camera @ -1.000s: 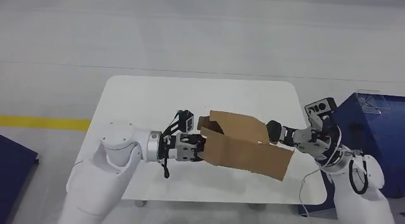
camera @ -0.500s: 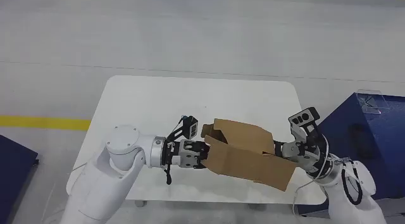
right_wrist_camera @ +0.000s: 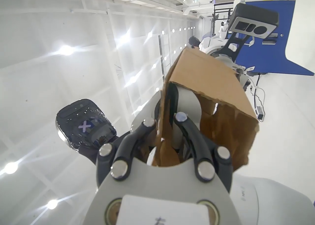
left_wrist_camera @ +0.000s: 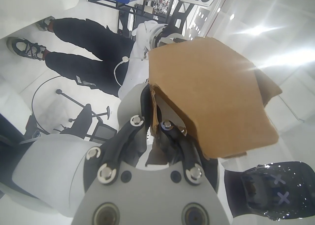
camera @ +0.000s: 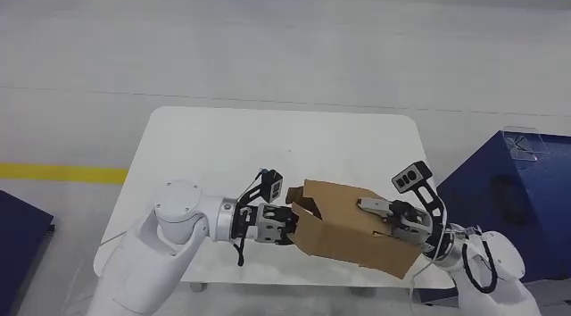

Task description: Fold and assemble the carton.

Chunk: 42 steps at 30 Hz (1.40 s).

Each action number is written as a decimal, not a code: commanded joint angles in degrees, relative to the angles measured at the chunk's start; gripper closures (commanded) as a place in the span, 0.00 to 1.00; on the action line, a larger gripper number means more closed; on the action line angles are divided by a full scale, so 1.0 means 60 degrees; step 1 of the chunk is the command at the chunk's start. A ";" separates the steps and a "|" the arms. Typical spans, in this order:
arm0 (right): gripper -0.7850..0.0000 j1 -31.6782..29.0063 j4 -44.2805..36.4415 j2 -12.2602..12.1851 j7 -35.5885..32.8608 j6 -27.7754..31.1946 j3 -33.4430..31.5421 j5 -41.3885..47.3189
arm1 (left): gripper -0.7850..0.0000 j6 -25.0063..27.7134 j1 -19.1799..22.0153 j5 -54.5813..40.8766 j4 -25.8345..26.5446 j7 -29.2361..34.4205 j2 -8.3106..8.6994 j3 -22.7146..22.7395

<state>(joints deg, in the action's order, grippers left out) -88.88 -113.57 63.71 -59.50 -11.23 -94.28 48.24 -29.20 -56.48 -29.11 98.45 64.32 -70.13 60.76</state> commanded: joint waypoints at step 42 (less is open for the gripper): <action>1.00 0.0586 0.0679 0.0039 -0.0106 0.4467 -0.0209 -0.0712 | 0.00 0.1290 -0.0391 0.1184 0.1600 -0.2340 0.0281 0.0489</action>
<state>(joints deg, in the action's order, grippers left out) -85.37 -109.58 63.95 -60.05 14.34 -95.44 44.66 -21.44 -58.90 -21.95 108.11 50.25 -68.46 63.75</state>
